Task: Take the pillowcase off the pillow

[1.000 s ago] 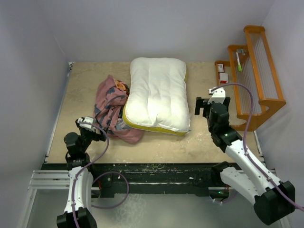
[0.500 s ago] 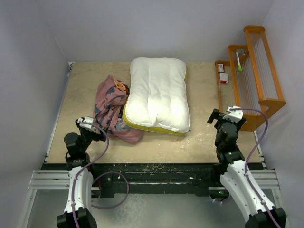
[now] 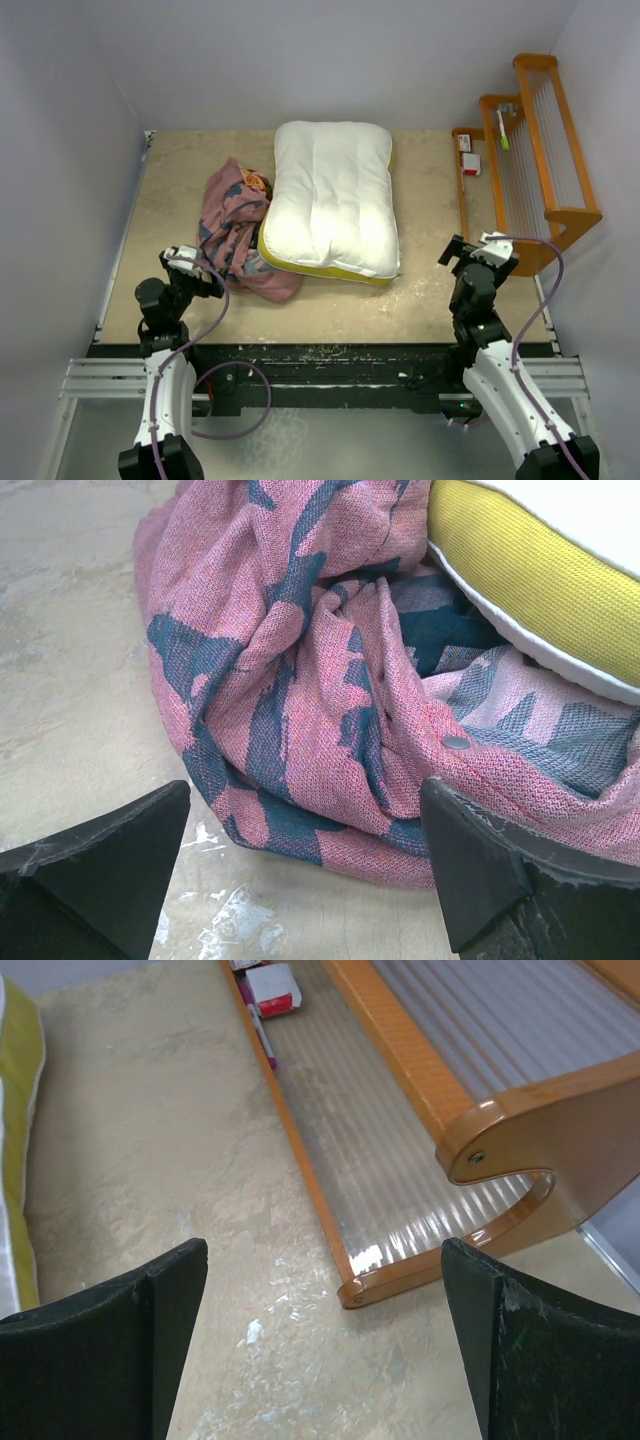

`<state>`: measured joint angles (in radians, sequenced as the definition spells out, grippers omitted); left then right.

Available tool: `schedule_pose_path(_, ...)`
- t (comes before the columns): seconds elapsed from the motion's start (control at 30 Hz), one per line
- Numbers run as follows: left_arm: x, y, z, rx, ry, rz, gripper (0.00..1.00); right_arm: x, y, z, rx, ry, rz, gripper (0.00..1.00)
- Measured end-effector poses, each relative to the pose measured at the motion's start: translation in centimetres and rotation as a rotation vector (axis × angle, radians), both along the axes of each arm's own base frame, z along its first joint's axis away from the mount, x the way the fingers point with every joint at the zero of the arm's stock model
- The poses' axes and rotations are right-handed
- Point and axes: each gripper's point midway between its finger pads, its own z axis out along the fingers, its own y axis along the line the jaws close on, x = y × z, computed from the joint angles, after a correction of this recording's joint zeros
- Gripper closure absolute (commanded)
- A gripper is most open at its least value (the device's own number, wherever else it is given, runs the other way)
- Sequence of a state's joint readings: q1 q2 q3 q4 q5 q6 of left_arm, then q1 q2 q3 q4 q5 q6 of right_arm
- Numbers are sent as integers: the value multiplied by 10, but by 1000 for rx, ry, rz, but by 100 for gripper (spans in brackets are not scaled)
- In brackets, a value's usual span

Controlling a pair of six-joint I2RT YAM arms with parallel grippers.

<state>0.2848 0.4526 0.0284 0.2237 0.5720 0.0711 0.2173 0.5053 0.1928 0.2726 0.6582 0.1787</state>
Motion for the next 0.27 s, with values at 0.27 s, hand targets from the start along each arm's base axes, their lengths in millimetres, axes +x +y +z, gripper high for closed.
schedule_pose_path(0.27, 0, 0, -1, -2, 5, 0, 1, 7, 2, -30, -17, 93, 3, 0)
